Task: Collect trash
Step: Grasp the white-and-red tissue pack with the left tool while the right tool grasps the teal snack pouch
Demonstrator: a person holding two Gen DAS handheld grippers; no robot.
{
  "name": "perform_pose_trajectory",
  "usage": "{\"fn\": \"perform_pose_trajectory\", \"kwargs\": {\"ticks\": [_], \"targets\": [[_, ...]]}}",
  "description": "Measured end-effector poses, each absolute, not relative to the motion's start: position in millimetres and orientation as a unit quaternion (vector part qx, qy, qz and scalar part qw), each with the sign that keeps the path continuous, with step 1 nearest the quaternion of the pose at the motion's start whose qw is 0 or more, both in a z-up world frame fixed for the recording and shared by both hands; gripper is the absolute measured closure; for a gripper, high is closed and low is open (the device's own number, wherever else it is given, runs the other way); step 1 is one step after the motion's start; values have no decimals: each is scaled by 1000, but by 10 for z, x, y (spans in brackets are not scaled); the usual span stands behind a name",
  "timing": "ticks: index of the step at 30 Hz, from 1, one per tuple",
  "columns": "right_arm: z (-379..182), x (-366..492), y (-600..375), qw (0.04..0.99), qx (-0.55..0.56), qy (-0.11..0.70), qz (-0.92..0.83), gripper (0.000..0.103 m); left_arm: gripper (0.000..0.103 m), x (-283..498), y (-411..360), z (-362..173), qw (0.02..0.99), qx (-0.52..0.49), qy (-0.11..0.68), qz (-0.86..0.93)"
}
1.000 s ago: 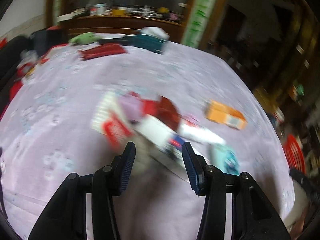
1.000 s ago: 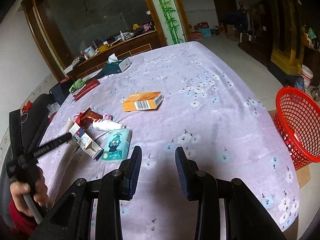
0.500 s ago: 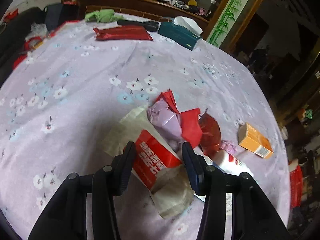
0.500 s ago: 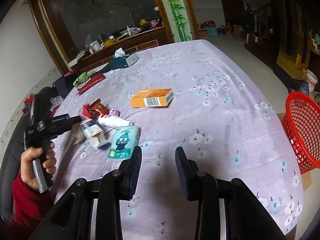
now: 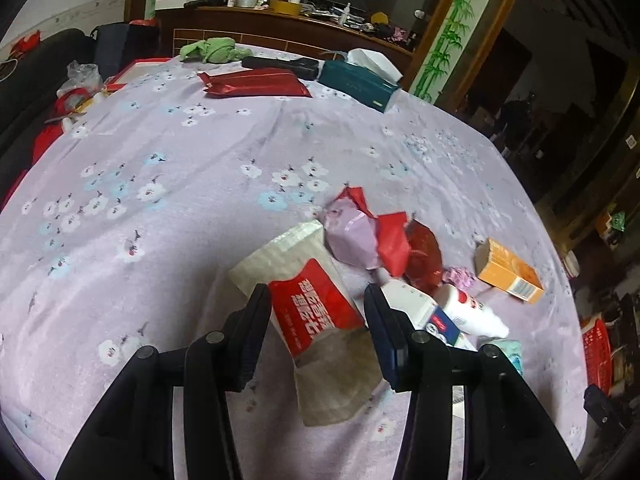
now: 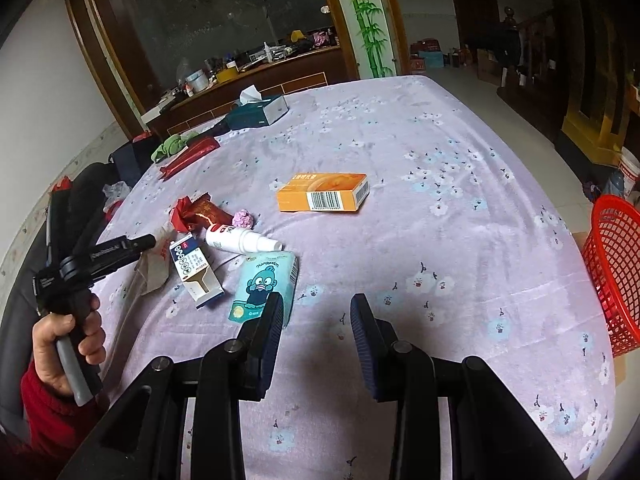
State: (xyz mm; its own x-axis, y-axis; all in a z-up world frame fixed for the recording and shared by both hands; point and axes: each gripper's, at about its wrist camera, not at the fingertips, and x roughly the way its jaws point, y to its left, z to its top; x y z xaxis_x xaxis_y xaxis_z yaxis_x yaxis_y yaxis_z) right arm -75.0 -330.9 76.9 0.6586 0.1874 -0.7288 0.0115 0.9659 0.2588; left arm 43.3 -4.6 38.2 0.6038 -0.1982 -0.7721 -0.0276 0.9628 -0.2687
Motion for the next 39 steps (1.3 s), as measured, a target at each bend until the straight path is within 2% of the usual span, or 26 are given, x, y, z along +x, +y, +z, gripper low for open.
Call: {"fn": "perform_pose_trajectory", "kwargs": {"ticks": [16, 18, 21, 33, 34, 36, 39], "targets": [[681, -670, -3192, 894, 118, 428, 69, 66, 57, 636, -75, 235, 883, -125, 451, -38], [654, -614, -3149, 890, 117, 435, 72, 66, 64, 584, -64, 276, 886, -122, 445, -43], [619, -511, -3068, 886, 112, 444, 73, 66, 64, 528, -56, 308, 890, -104, 442, -42], [403, -111, -2762, 865, 106, 484, 76, 59, 64, 460, 66, 295, 879, -134, 452, -74], [376, -78, -2719, 865, 100, 487, 76, 58, 64, 453, 64, 283, 878, -133, 454, -75], [303, -7, -2647, 863, 85, 494, 65, 54, 52, 447, 74, 269, 878, -133, 455, -72], [203, 78, -2575, 858, 75, 504, 63, 50, 49, 476, 102, 230, 876, -136, 458, -68]]}}
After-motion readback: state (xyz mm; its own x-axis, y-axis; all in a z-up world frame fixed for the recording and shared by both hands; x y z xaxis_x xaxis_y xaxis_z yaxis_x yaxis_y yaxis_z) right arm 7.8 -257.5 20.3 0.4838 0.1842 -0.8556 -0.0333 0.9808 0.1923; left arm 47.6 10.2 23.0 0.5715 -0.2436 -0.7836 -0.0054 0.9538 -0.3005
